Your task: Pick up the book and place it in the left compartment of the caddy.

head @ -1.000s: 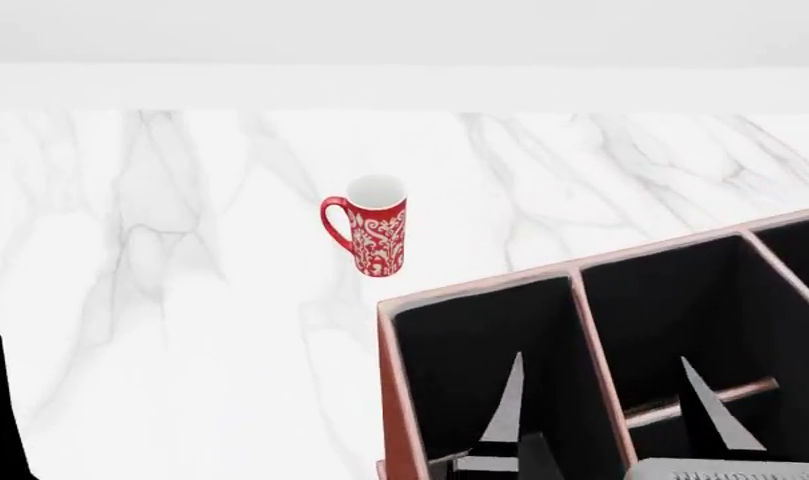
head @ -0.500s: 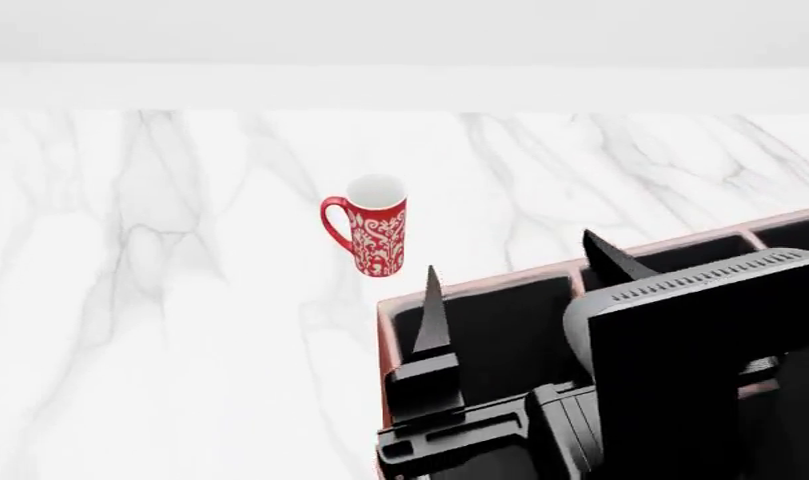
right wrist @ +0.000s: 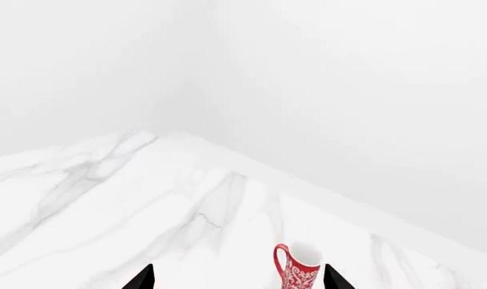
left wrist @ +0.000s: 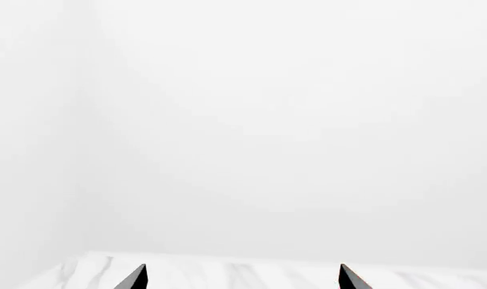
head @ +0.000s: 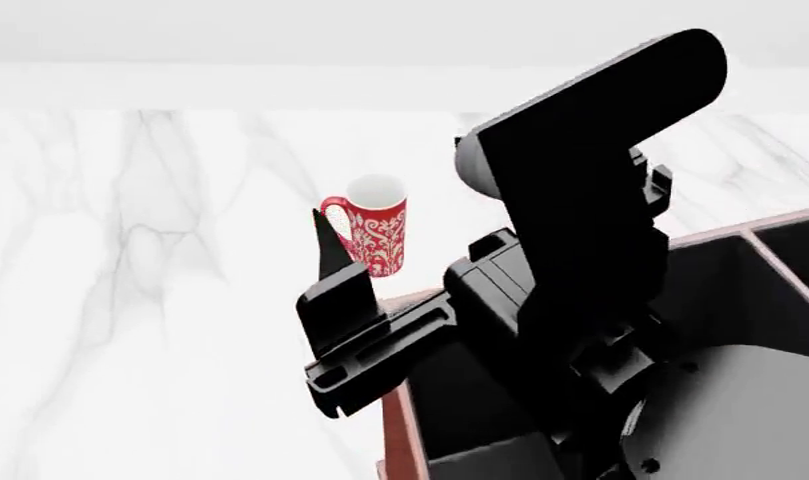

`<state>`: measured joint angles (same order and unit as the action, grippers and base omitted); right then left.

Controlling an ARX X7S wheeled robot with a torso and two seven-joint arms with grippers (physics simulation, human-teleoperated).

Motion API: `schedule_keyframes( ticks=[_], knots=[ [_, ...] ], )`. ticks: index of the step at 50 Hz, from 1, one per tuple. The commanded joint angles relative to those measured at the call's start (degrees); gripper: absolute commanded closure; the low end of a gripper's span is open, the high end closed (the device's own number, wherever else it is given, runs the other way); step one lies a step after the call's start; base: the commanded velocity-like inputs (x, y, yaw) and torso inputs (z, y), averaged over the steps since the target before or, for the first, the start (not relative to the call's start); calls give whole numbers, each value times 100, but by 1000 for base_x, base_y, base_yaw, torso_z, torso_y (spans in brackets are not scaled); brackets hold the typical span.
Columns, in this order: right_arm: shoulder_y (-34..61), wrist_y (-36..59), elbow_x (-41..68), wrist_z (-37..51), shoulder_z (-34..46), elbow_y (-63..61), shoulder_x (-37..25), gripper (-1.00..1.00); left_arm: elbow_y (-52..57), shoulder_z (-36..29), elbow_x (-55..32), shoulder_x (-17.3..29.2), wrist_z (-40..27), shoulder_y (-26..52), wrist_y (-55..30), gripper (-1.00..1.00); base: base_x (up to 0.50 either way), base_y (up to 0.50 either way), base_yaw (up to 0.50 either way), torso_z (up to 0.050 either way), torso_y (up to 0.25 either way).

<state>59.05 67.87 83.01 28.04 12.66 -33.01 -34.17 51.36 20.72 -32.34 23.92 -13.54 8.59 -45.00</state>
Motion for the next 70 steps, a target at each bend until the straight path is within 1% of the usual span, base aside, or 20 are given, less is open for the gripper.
schedule_keyframes(
  ticks=[1,3,5,7,13,17,18,19,23,24,29,36,37,40,48,58,60,70],
  knots=[
    [1002,480,24,-716,626,756,212,-100,-165,5,74,113,27,73,98,-100,0,0,0,0,0],
    [1147,595,143,-732,707,914,264,-100,-159,15,52,117,37,64,103,-100,0,0,0,0,0],
    [1385,723,192,-1005,862,1141,368,-100,-171,42,33,138,41,83,98,-100,0,0,0,0,0],
    [1561,753,-145,-1379,1122,1190,421,-100,-219,78,29,150,44,105,115,-100,0,0,0,0,0],
    [1799,726,-566,-1955,1546,1456,591,-100,-348,106,42,186,30,189,130,-100,0,0,0,0,0],
    [1901,783,-669,-2251,1784,1807,715,-100,-416,218,-24,211,-6,268,81,-100,0,0,0,0,0],
    [1929,771,-666,-2466,1845,1878,742,-100,-428,238,-35,221,-8,281,76,-100,0,0,0,0,0],
    [1962,701,-850,-2545,1944,1821,728,-100,-445,243,-33,221,-12,290,82,-100,0,0,0,0,0],
    [2110,690,-905,-2721,2042,2052,842,-100,-463,286,-72,235,-46,329,39,-100,0,0,0,0,0],
    [2182,664,-1072,-2851,2196,2030,846,-100,-465,282,-64,238,-44,323,53,-100,0,0,0,0,0],
    [2308,663,-1216,-2961,2407,2152,990,-100,-419,314,-105,270,-37,298,41,-100,0,0,0,0,0],
    [2497,390,-1693,-3580,2937,2302,1163,-100,-478,335,-93,338,0,307,80,-100,0,0,0,0,0],
    [2510,495,-1588,-3623,2960,2412,1227,-100,-513,362,-103,350,-7,333,69,-100,0,0,0,0,0],
    [2511,395,-1723,-3670,3051,2366,1224,-100,-556,411,-123,364,-14,360,66,-100,0,0,0,0,0],
    [2573,229,-1820,-4317,3364,2390,1209,-100,-601,413,-116,370,-42,387,79,-100,0,0,0,0,0],
    [2690,11,-2101,-4888,3736,2587,1245,-100,-614,370,-92,377,-41,366,129,-100,0,0,0,0,0],
    [2725,-63,-2128,-5146,3844,2531,1232,-100,-610,373,-100,382,-45,366,123,-100,0,0,0,0,0],
    [2782,-113,-2135,-5471,4031,2489,1252,-100,-569,370,-150,391,-41,338,120,-100,0,0,0,0,0]
  ],
)
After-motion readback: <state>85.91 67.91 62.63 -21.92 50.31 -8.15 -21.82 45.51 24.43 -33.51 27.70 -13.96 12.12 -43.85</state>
